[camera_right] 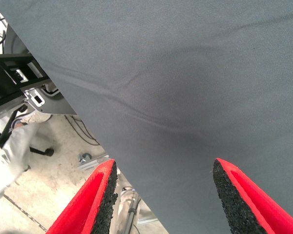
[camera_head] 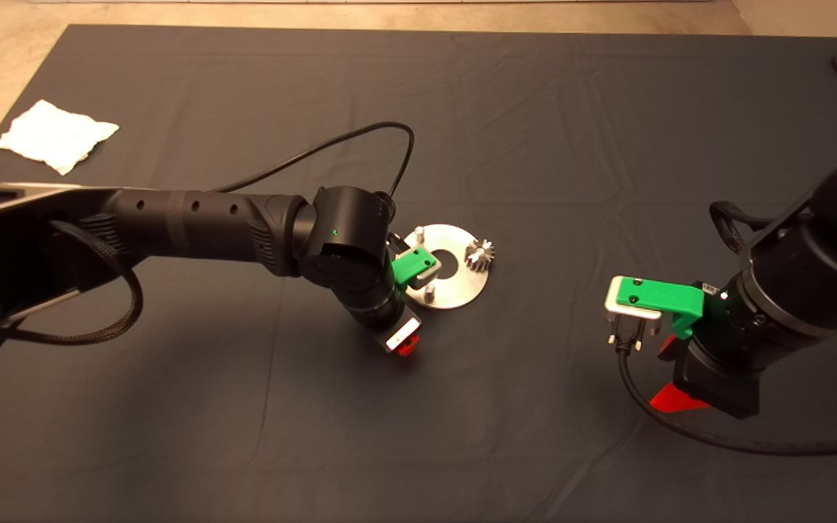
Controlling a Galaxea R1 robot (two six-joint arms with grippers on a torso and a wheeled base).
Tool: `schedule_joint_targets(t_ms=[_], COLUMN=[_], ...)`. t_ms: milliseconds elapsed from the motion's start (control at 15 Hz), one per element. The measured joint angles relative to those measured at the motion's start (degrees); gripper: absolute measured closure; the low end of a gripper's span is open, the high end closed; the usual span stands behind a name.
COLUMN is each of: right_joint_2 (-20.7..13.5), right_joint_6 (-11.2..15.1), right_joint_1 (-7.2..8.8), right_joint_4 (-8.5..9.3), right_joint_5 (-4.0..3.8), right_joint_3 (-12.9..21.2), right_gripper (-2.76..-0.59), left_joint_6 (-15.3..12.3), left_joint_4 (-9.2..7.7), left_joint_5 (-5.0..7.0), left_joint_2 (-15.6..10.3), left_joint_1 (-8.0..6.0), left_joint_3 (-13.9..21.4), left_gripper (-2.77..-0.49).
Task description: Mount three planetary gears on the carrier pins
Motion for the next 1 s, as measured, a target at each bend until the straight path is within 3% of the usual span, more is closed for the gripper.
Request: schedule_joint_targets(t_ms=[333,1000], right_joint_2=[0.0,0.0], right_joint_6=[0.0,0.0], right_joint_1=[-0.01,0.01], right_joint_4=[0.00,0.00], right_joint_5=[0.00,0.00], right_joint_3=[0.0,0.0], right_gripper=[-1.44,-1.44], left_joint_6=[0.0,0.0], left_joint_4=[0.00,0.35], left_joint_5=[0.00,0.00], left_joint_2=[0.0,0.0], left_joint_1=[0.00,0.00], left_joint_3=[0.0,-0.3], left_gripper=[-2.10,-1.56])
